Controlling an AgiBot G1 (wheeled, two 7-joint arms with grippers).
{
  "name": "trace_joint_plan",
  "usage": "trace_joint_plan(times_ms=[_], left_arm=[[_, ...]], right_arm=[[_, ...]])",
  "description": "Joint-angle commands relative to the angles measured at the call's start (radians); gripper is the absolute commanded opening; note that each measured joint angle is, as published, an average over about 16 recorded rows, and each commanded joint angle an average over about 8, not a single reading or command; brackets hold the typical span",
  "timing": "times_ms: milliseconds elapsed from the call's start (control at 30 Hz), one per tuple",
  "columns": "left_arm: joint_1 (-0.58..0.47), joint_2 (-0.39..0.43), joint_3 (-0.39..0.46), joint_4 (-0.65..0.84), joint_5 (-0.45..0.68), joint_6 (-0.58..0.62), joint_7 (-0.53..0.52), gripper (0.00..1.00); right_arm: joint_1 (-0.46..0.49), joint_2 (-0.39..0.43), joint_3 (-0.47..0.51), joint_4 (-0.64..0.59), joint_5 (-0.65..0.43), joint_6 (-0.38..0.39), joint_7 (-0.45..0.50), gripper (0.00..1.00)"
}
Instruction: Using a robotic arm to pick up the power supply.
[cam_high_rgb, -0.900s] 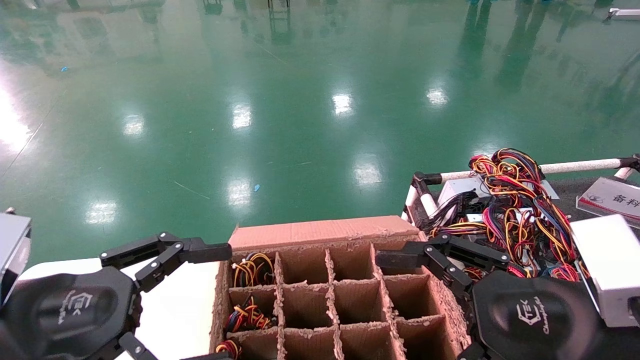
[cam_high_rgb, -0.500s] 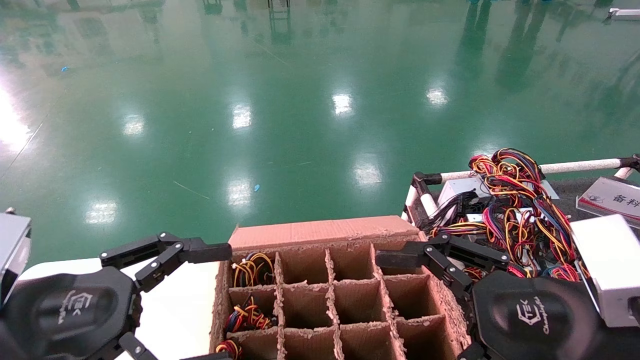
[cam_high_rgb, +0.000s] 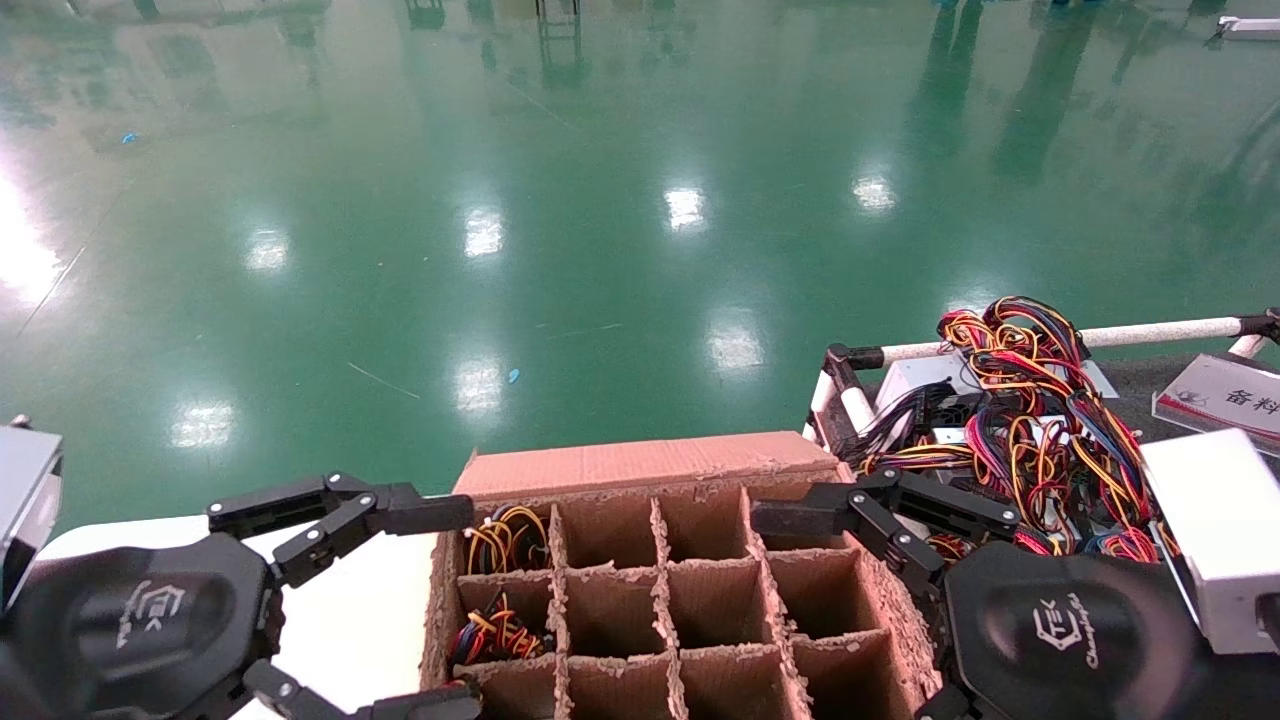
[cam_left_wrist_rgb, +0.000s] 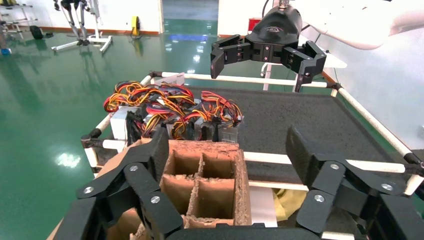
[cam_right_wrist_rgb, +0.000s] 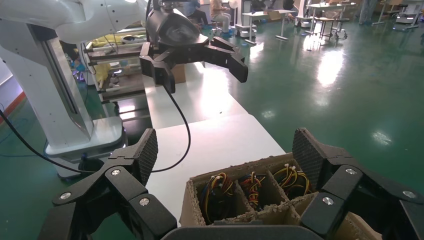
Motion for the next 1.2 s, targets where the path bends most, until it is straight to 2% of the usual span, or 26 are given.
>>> trace_joint_plan(times_ms=[33,467,700,900,1200], left_arm=[[0.0,0.0,0.0,0.0,0.0,0.0,0.0,0.0],[0.0,0.0,0.0,0.0,0.0,0.0,0.0,0.0],[0.0,0.0,0.0,0.0,0.0,0.0,0.0,0.0],[0.0,0.0,0.0,0.0,0.0,0.0,0.0,0.0],[0.0,0.0,0.0,0.0,0.0,0.0,0.0,0.0]], right_arm=[[0.0,0.0,0.0,0.0,0.0,0.0,0.0,1.0],[-0.001,0.002,-0.001,-0.002,-0.006,0.002,-0.001,1.0],[-0.028,-0.019,-0.034,-0.08,-0.078,0.033,-0.023,1.0],[0.003,-0.125,-0.1,-0.239,-0.18,0.038,-0.086,1.0],[0.18,-0.366,-0.217,-0.585,-0.332,-0.027,-0.234,1.0]])
